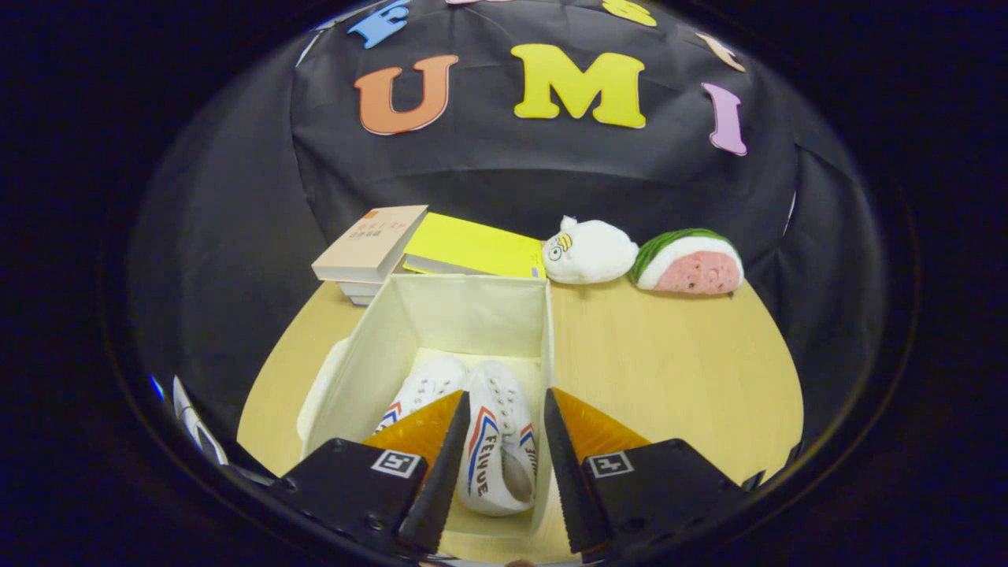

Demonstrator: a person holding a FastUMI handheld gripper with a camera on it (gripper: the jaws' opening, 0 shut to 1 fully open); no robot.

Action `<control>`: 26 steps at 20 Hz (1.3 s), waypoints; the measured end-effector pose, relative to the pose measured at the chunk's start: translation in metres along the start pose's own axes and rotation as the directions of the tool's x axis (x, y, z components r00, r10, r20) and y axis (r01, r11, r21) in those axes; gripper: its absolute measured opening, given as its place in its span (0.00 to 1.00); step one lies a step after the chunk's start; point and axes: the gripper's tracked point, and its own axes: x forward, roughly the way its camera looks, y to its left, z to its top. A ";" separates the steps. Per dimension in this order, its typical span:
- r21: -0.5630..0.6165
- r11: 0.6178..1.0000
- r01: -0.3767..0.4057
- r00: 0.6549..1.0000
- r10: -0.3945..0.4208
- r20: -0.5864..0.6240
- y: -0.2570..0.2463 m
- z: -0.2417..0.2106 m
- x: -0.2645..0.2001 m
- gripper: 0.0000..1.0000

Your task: Open the storage box then place both shoes into the box .Put the left shoe in first, then the right shoe, with the right side of both shoes facing outward in a uniform manner.

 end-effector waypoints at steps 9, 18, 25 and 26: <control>-0.032 0.999 0.024 0.975 -0.016 0.222 -0.030 0.011 -0.035 0.88; 0.050 0.990 0.130 0.844 -0.137 0.518 -0.093 0.019 -0.112 0.92; 0.125 0.985 0.122 0.762 -0.174 0.623 -0.136 -0.001 -0.162 0.99; 0.135 0.984 0.113 0.749 -0.173 0.640 -0.141 -0.004 -0.171 0.99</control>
